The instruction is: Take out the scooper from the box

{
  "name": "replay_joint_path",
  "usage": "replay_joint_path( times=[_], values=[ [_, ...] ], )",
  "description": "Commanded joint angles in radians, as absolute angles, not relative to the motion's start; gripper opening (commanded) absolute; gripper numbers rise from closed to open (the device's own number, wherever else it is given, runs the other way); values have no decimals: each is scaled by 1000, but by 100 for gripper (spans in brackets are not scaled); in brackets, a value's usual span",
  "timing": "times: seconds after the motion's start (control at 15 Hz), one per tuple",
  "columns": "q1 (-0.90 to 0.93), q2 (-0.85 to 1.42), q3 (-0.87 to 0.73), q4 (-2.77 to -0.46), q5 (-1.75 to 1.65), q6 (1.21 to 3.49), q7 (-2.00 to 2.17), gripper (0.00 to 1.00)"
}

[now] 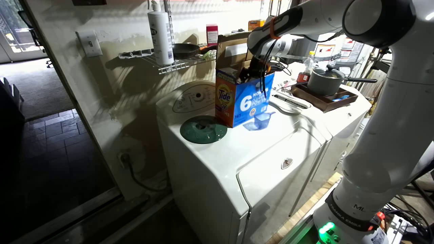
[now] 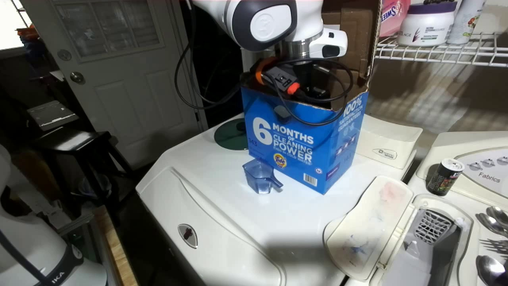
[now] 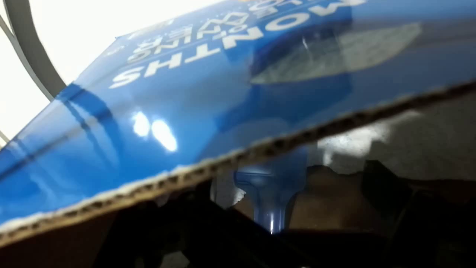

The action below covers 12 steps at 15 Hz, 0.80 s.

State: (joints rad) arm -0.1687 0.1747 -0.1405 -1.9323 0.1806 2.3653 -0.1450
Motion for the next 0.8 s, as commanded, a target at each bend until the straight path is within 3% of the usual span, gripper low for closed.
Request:
replay_joint_path(
  times=[0.0,0.73],
  values=[
    [-184,200,-125,-1908,223,2396,-188,100],
    [-188,230,-117,-1905,235,2419,-203,100]
  ],
)
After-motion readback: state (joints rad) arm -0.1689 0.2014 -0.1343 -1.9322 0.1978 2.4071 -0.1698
